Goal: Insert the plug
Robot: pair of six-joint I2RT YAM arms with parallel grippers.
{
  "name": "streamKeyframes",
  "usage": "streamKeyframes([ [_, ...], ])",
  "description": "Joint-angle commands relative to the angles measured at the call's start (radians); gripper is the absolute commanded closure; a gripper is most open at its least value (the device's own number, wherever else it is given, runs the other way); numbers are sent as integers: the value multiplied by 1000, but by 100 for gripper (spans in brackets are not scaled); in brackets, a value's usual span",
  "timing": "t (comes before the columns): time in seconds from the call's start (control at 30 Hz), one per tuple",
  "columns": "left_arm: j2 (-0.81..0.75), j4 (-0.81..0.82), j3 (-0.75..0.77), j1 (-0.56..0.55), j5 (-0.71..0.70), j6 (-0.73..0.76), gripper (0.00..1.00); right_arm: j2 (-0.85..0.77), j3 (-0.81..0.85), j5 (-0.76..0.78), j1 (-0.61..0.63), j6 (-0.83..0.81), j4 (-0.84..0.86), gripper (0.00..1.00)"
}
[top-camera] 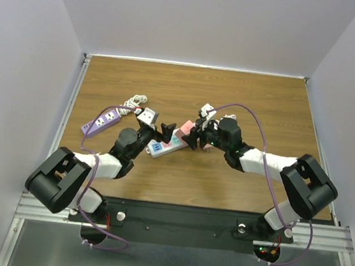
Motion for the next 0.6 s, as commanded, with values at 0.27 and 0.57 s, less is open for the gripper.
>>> streamKeyframes([
  [0.27, -49, 30, -24, 31, -83, -59, 5, 69, 64, 257, 47, 58, 93, 99],
  [0.57, -29, 29, -15, 39, -53, -53, 4, 91, 67, 375, 83, 85, 90, 99],
])
